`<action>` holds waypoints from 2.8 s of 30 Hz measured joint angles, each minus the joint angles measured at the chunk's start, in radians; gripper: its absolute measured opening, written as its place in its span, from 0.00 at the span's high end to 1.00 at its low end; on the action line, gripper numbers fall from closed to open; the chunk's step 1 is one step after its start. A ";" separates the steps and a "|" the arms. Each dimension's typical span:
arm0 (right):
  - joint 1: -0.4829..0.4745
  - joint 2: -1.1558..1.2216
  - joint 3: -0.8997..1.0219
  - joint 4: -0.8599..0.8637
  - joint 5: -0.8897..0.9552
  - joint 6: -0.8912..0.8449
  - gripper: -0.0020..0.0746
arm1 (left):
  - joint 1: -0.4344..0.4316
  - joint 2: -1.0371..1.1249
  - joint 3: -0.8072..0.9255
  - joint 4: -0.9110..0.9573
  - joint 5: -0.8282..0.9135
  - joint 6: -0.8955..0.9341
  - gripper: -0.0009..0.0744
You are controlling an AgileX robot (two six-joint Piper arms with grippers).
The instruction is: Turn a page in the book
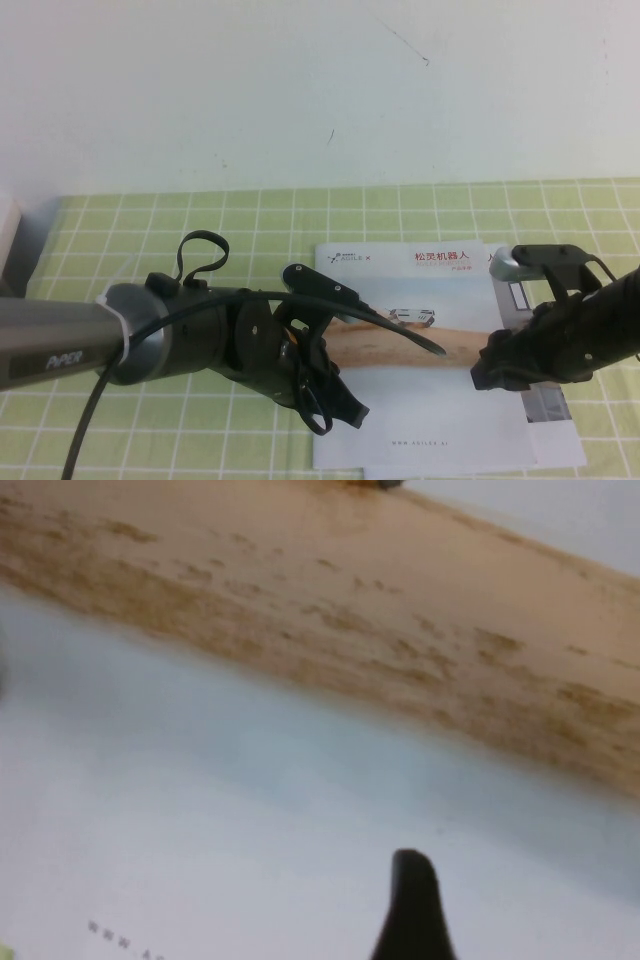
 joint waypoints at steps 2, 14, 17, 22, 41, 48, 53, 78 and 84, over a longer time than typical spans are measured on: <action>0.000 0.000 0.000 0.035 -0.002 -0.039 0.34 | 0.000 0.000 0.000 0.000 0.000 0.000 0.99; 0.000 0.000 0.000 0.007 -0.044 -0.085 0.43 | 0.000 0.001 0.000 0.000 0.000 0.004 0.99; 0.000 0.000 0.000 -0.004 -0.044 -0.085 0.43 | 0.000 0.001 0.000 0.000 0.000 0.007 0.99; 0.000 0.021 0.000 -0.008 -0.059 -0.086 0.43 | 0.000 0.001 0.000 0.000 0.000 0.009 0.99; -0.008 0.056 -0.011 0.166 -0.073 -0.123 0.44 | 0.000 0.001 -0.001 0.000 0.002 0.009 0.99; -0.008 0.038 -0.005 0.168 -0.076 -0.133 0.44 | 0.000 0.001 -0.001 0.000 0.004 0.009 0.99; -0.008 0.009 -0.004 0.184 -0.074 -0.135 0.44 | 0.000 0.001 -0.002 0.000 0.004 0.009 0.99; -0.002 -0.008 -0.004 0.808 0.091 -0.697 0.58 | 0.000 0.001 -0.002 0.000 0.004 0.016 0.99; -0.002 -0.008 -0.004 0.876 0.155 -0.768 0.62 | 0.000 0.001 -0.002 0.000 0.004 0.018 0.99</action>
